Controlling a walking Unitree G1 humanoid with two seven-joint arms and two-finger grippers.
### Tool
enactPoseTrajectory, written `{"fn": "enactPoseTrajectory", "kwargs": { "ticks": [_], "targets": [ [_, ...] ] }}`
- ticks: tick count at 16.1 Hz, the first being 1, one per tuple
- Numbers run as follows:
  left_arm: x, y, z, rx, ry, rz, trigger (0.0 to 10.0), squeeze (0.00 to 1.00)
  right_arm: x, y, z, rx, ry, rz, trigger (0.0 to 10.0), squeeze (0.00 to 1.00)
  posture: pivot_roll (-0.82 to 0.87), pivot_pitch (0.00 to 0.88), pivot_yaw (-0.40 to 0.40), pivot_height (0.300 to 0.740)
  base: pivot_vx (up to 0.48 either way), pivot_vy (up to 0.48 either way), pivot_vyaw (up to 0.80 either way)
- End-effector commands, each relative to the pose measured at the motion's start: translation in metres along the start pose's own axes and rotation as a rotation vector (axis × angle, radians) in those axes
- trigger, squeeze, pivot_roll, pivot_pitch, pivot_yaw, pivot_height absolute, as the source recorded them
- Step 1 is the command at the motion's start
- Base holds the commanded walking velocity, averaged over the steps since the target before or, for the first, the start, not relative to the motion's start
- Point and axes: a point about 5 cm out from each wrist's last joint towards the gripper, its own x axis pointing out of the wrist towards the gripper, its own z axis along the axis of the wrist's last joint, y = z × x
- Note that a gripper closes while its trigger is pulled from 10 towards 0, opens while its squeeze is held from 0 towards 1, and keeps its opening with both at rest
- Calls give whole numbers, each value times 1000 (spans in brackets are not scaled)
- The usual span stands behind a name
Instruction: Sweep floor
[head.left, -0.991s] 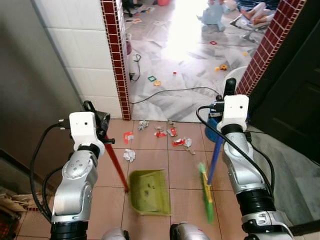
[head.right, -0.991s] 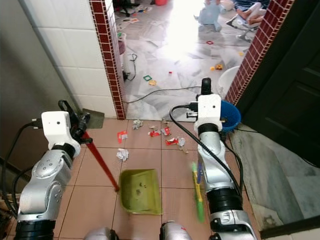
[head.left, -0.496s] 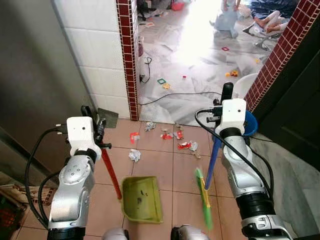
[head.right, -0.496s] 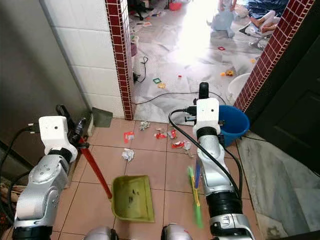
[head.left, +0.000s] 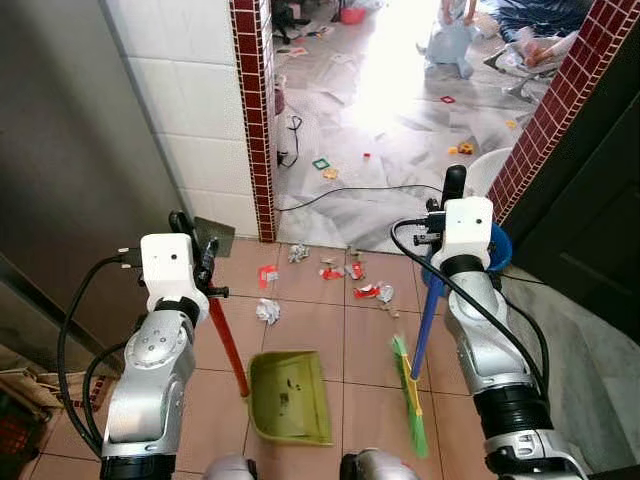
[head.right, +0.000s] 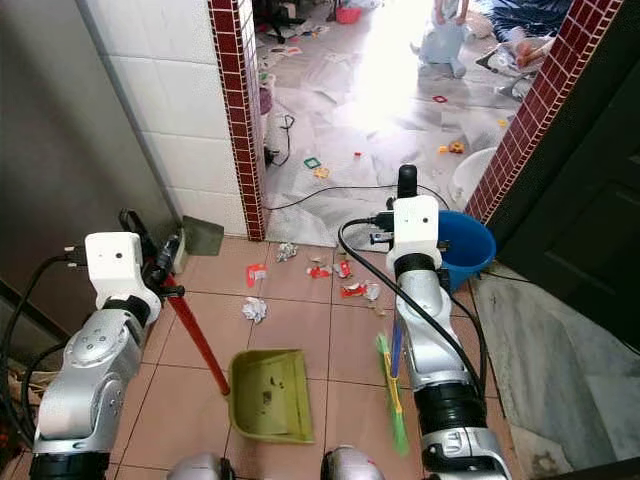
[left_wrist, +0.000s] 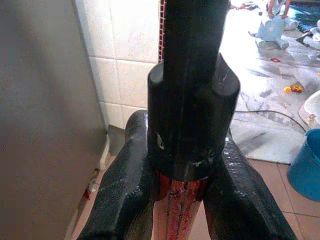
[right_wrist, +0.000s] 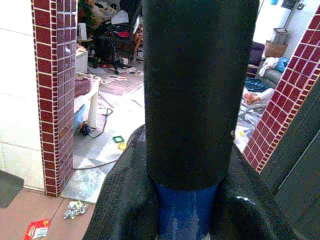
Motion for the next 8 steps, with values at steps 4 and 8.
{"fn": "enactPoseTrajectory", "kwargs": {
  "ticks": [4, 8],
  "targets": [
    [-2, -3, 21, 12, -94, -8, 10000, 0, 5, 2, 17, -9, -49, -13, 10000, 0, -41, 0, -39, 740, 0, 0, 0],
    [0, -3, 21, 12, -92, -12, 10000, 0, 3, 2, 15, -8, -42, -27, 10000, 0, -41, 0, -25, 740, 0, 0, 0]
  ]
}}
